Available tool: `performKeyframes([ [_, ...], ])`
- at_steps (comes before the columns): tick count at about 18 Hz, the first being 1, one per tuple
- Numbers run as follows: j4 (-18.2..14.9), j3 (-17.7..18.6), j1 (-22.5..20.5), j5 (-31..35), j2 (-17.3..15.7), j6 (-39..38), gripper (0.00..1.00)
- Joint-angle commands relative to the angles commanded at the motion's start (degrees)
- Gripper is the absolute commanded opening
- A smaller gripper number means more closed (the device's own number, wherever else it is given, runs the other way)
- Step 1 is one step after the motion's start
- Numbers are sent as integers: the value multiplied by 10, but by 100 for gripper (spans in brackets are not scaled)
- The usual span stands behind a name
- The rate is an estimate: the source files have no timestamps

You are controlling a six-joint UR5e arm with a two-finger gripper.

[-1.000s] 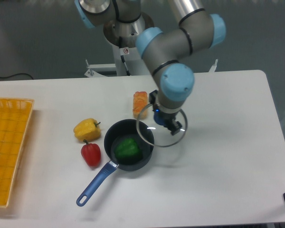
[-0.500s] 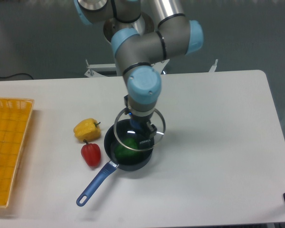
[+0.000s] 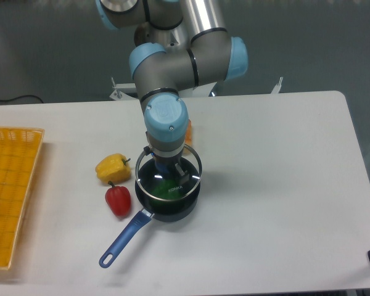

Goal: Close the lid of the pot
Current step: 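Move the glass lid over the saucepan and lower it onto the rim, then hold the lid seated on the saucepan rim and settle it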

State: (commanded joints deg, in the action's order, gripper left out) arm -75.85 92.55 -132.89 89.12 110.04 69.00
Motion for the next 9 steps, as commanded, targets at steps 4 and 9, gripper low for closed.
performKeyframes([
  [4,1,-8,2,2,10,-3,62],
  [9,4,-10,2,3,17,-4,61],
])
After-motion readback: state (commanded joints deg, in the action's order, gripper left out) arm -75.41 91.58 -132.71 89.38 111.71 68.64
